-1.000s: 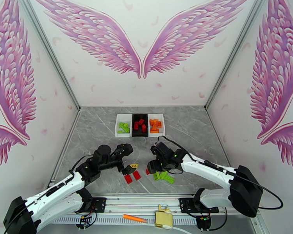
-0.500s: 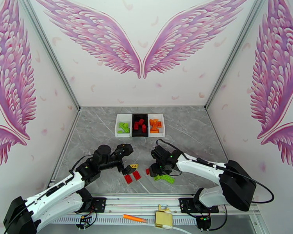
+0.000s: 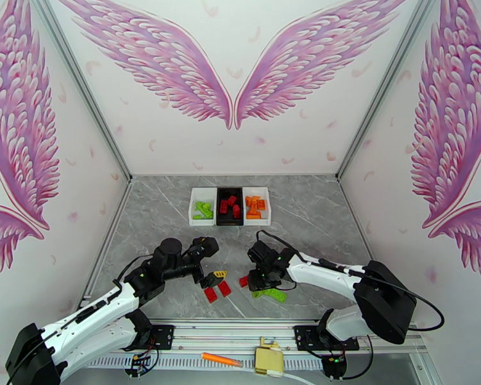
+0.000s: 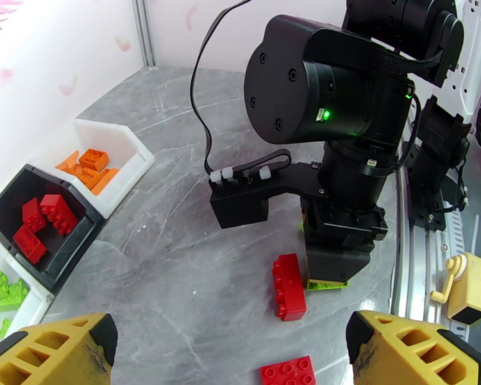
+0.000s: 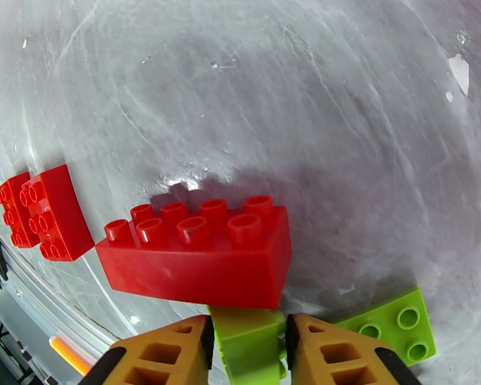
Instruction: Sort the legos into containers by color
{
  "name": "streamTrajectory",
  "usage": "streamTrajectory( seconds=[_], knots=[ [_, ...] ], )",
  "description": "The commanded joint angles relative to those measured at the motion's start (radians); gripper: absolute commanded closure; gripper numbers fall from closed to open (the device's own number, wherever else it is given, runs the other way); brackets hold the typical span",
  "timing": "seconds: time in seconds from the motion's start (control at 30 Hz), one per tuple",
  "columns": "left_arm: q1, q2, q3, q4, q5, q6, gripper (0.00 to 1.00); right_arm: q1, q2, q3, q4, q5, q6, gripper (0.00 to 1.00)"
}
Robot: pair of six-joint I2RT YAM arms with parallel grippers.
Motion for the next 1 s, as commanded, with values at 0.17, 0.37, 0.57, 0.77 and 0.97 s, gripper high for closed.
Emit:
streamTrajectory(
  seconds=[0.17, 0.37, 0.57, 0.77, 0.97],
  knots=[
    [0.008, -0.015, -0.005, 0.009, 0.003, 0.008, 0.01, 0.010, -0.037, -0.004, 0.006, 0.040, 0.025, 0.75],
    [0.007, -0.048, -0.018, 0.009, -0.049, 0.003, 0.01, 0.009, -0.079, 0.037, -0.001, 0.094, 0.027, 0.75],
    [0.007, -0.078, -0.031, 0.011, -0.082, -0.017, 0.01, -0.010, -0.084, 0.128, 0.051, 0.187, -0.018, 0.82],
    [0.007, -0.101, -0.034, 0.005, -0.122, -0.039, 0.01, -0.066, 0.012, 0.237, 0.199, 0.196, -0.100, 0.81],
    [0.007, -0.134, -0.057, 0.002, -0.205, -0.112, 0.01, -0.095, 0.183, 0.395, 0.363, 0.195, -0.180, 0.80]
  ],
)
